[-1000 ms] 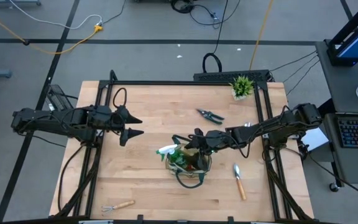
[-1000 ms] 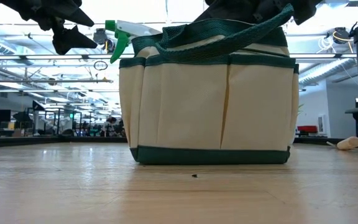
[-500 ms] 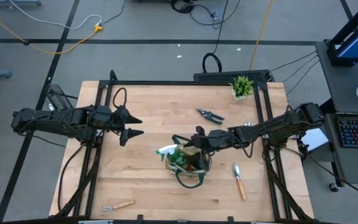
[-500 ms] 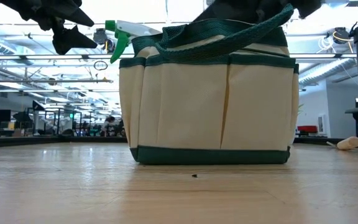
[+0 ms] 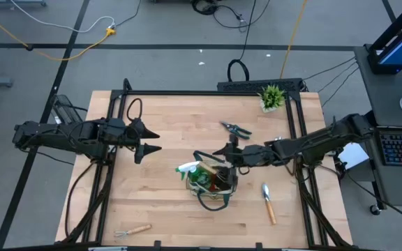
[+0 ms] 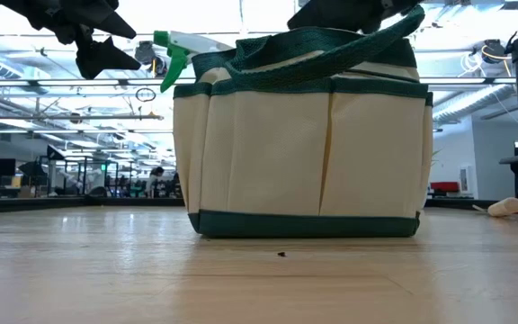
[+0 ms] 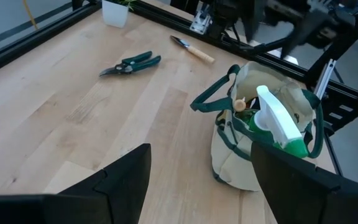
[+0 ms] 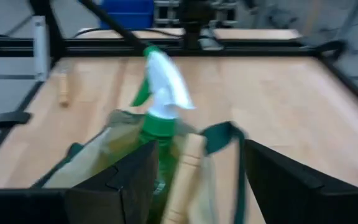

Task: Pick & Place Garden tools in Gardening bag
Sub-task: Put the top brown trowel into the gardening bag

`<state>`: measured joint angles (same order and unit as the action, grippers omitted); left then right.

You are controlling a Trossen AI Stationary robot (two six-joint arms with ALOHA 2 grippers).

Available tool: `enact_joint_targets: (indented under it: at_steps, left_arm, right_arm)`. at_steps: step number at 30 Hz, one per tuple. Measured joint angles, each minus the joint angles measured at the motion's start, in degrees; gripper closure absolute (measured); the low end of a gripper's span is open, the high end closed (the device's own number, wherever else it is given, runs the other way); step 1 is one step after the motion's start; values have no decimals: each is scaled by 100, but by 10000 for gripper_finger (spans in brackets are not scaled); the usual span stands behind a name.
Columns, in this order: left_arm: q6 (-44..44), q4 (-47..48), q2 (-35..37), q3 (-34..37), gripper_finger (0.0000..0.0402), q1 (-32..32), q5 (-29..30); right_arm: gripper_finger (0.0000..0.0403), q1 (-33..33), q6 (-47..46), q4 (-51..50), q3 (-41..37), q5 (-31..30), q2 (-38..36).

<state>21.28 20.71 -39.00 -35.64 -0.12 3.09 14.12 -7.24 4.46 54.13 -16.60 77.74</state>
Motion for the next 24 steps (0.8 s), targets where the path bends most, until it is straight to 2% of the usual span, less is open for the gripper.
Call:
enact_joint_targets:
  at_steps: [6,11,18,24]
  left_arm:
    - [2,0,2,0,121,0,0]
    - [7,-64,0,0,121,0,0]
    - [-39,-131,0,0,121,0,0]
    - [-57,-133,0,0,121,0,196]
  right_arm:
    - [178,62,-657,-1360,0,-904,-688]
    - [186,21,-1884,-2670,0,-1332,-1168]
    - [187,-192,-4105,-4701,0,-1329,-1526]
    - [186,-288,-5067,-5933,0,-1292,-1543]
